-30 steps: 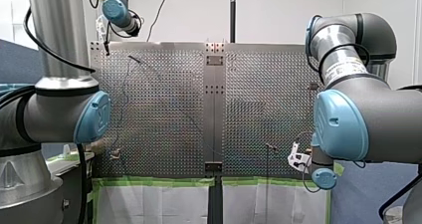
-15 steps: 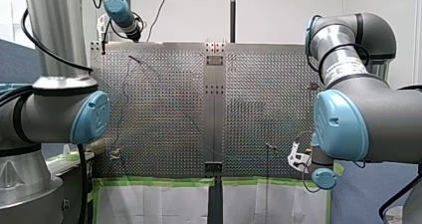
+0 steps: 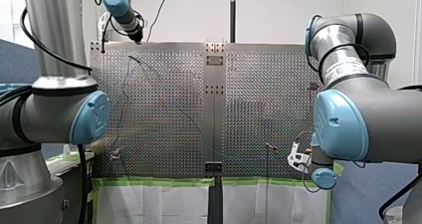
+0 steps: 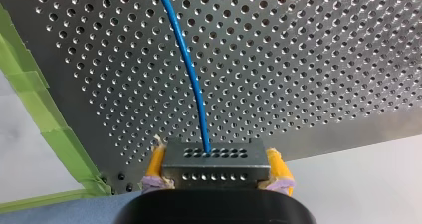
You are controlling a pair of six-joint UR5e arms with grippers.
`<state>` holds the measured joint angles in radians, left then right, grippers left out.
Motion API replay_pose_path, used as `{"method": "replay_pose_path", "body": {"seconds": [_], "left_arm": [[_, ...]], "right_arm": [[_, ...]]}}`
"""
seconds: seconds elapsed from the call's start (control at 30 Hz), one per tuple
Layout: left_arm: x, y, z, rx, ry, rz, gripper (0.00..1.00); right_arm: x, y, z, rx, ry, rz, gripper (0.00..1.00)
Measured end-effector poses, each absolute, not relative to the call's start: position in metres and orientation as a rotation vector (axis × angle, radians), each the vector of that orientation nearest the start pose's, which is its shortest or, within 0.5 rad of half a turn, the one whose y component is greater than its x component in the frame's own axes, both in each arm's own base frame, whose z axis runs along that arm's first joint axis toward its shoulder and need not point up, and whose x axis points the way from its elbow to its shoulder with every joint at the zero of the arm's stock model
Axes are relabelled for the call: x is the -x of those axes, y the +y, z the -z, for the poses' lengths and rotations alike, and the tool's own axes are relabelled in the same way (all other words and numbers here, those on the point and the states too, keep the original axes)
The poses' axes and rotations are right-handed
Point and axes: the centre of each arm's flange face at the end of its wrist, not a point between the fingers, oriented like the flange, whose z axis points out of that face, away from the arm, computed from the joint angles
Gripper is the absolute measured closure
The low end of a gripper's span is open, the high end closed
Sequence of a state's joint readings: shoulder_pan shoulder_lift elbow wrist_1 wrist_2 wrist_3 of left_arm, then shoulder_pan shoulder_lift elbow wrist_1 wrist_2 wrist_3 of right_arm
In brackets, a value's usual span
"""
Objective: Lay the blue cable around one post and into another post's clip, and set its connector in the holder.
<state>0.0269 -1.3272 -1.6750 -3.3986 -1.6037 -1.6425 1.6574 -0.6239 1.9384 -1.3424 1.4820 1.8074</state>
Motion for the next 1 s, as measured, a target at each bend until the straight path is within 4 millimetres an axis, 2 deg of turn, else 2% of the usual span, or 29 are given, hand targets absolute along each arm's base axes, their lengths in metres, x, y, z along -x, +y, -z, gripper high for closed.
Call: {"method": "replay_pose_path", "body": {"seconds": [0.6,1.0], "left_arm": [[-0.358,-0.121,-0.507,0.136,1.838,0.012,0.0],[-0.368,-0.121,-0.51,0.19,1.771,0.07,0.0]], "right_arm": [[-0.189,-0.532,0.065,-1.212,-1.285,-1.522,1.0],[-0.189,-0.534,0.065,-1.212,-1.284,-1.523,1.0]]}}
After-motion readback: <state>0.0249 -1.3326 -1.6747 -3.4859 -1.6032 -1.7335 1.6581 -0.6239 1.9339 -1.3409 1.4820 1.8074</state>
